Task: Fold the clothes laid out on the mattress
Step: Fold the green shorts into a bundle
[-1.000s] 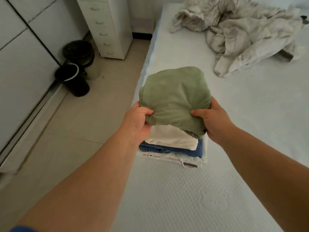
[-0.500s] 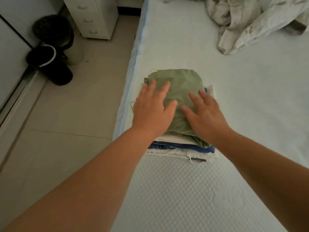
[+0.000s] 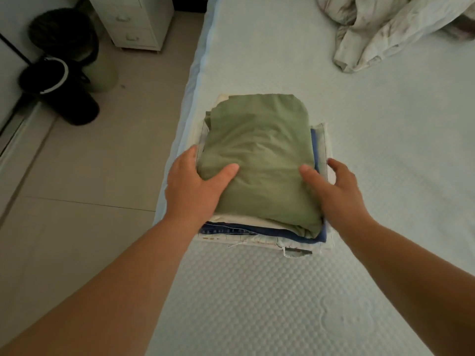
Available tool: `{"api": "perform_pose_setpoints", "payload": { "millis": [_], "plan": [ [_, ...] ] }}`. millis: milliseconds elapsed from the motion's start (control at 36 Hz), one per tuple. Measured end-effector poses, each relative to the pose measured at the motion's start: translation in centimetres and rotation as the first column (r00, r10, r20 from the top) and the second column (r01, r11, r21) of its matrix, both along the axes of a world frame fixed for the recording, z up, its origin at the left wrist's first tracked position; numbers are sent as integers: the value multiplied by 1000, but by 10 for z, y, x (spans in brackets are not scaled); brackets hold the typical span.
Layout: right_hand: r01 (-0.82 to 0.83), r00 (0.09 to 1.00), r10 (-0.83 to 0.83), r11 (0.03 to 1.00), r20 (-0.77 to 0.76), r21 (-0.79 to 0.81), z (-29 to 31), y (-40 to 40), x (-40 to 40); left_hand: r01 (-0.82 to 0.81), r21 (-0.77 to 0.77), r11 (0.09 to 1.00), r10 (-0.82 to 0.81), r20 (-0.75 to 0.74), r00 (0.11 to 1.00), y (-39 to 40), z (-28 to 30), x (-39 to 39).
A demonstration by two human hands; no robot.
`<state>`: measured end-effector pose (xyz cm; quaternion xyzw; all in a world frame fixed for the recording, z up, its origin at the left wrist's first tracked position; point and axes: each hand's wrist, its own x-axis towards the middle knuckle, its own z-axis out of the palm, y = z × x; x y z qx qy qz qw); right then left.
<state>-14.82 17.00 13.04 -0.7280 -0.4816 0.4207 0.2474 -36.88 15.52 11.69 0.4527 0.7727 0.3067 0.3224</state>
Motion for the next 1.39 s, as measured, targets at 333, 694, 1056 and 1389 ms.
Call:
{"api": "perform_pose_setpoints", "payload": {
  "millis": [333, 694, 1056, 1389],
  "plan": [
    [-52, 941, -142, 836, -306, -547, -30, 16, 23, 81, -478, 874, 201, 509, 837, 12, -21, -25],
    [41, 862, -263, 889, -434, -457, -40, 3, 24, 125, -549, 826, 270, 581, 768, 17, -24, -23],
    [114, 889, -288, 893, -357, -436, 49, -172, 98, 132, -497, 858, 206, 568, 797, -146, 70, 52],
    [443, 768, -568, 805, -298, -393, 248, -352, 194, 424, -260, 867, -205, 590, 781, -245, 255, 172]
  ]
}}
